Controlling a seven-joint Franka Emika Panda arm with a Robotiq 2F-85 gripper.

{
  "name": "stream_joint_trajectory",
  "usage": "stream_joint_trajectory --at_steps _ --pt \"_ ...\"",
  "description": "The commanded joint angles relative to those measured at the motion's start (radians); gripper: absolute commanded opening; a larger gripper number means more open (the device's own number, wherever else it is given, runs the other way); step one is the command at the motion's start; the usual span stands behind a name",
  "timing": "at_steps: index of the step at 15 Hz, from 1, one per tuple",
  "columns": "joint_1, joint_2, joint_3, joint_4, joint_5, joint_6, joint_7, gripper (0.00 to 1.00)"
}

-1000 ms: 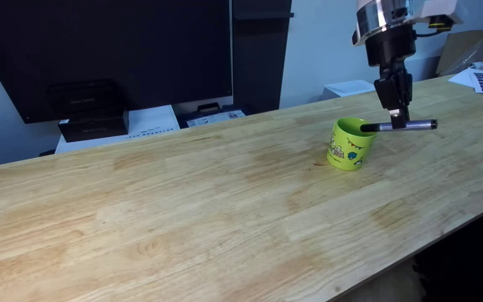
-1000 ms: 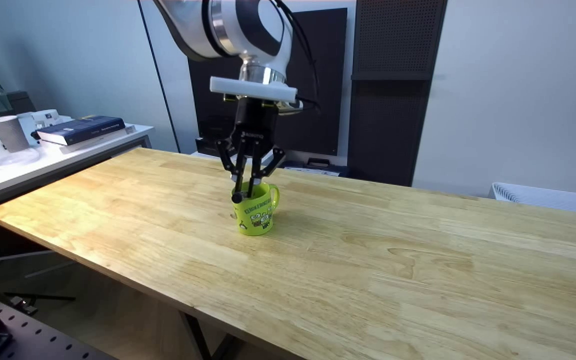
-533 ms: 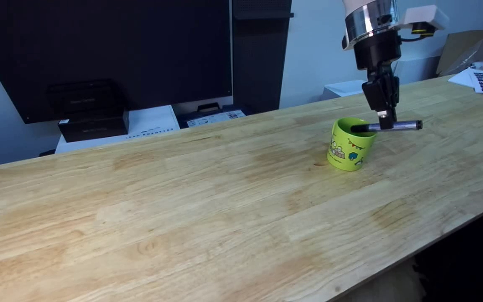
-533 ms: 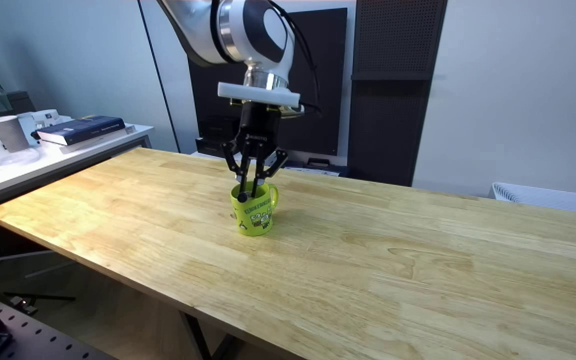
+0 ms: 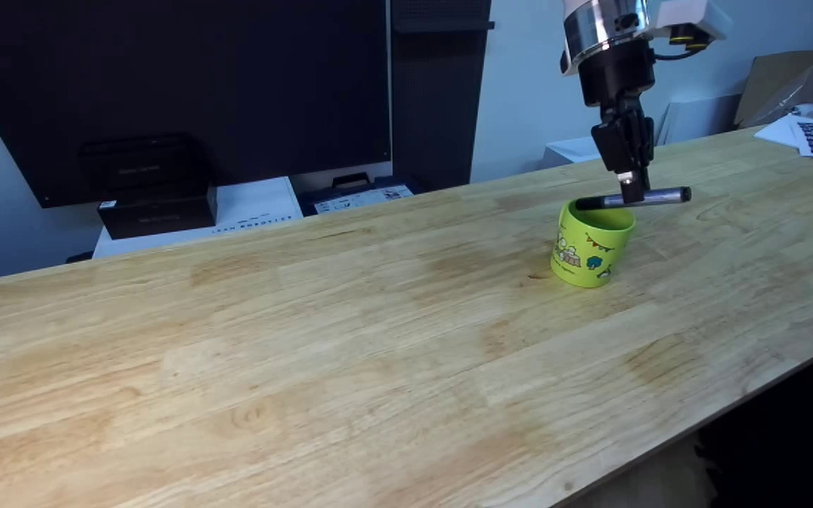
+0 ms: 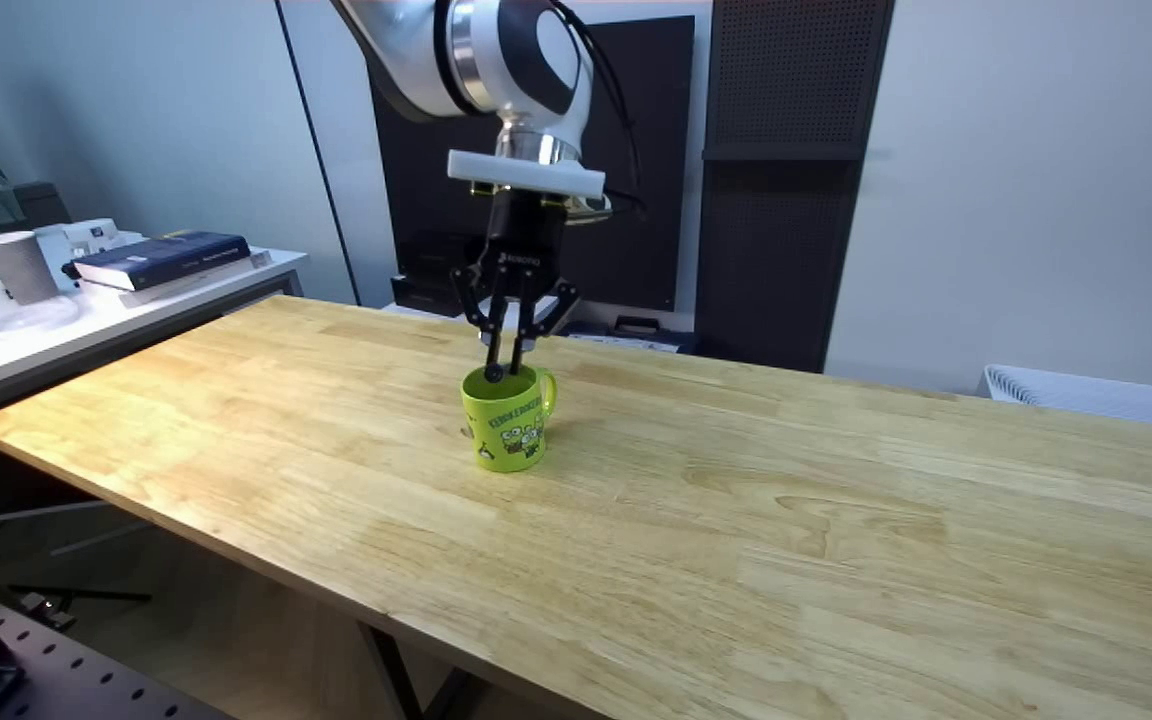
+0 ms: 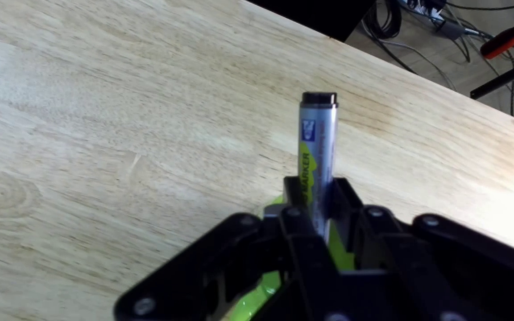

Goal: Put the marker in the yellow mug cup

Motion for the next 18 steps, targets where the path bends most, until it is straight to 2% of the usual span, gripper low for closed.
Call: stream_joint_trajectory --at_steps 1,18 --pt "0.008 0.038 0.005 0.094 -0.006 -0.076 0.005 0.05" --pt "0.0 0.084 0.016 0.132 0.008 -0.15 -0.006 0.05"
